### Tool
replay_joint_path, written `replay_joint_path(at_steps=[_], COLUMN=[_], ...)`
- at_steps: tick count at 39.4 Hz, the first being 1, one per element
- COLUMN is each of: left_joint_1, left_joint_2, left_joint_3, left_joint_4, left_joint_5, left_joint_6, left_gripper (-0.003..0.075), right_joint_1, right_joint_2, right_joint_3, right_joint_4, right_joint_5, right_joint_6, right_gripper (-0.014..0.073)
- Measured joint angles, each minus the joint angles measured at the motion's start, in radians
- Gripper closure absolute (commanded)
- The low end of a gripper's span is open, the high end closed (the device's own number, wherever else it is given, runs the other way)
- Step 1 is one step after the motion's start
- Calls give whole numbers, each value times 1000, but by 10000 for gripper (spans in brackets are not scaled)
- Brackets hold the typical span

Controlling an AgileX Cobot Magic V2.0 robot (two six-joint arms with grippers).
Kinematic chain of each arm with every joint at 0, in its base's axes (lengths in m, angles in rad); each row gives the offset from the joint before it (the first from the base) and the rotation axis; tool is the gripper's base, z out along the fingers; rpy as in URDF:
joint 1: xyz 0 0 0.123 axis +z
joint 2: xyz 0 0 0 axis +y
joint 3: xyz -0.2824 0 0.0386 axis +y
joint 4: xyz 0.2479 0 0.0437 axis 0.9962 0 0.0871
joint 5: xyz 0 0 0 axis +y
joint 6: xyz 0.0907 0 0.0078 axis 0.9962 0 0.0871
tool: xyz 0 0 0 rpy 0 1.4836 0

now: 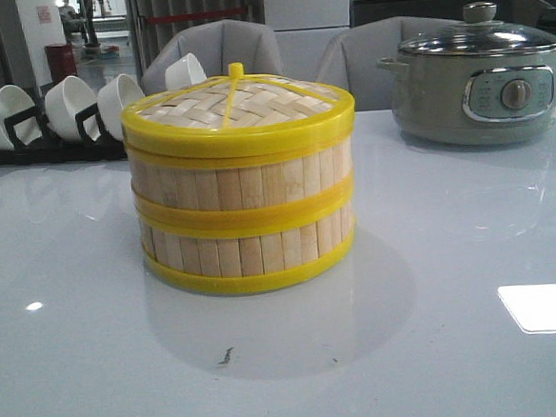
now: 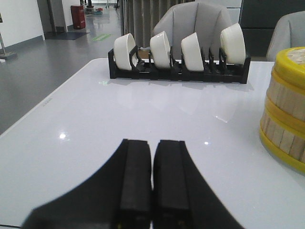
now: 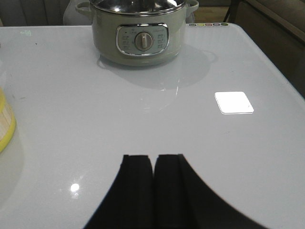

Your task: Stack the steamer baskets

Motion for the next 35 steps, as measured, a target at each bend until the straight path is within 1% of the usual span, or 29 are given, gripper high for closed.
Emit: replay_joint_path(at_steps=[14, 19, 23, 28, 35], left_joint_1=[0, 0, 0, 0, 0], left_joint_2=[0, 0, 0, 0, 0], left_joint_3=[0, 0, 0, 0, 0], left_joint_4=[0, 0, 0, 0, 0], left_joint_5=[0, 0, 0, 0, -2], left_joint_6=[0, 0, 0, 0, 0], left_gripper=[619, 619, 619, 619, 619], right_joint_1=[0, 0, 0, 7, 65], right_joint_2=[0, -31, -66, -113, -201], right_joint_3=[0, 18, 73, 186, 333], right_joint_4=[0, 0, 31, 98, 151], right_joint_5=[0, -6, -42, -139, -264], right_joint_6=[0, 0, 0, 0, 0], right_gripper=[526, 526, 526, 526, 526])
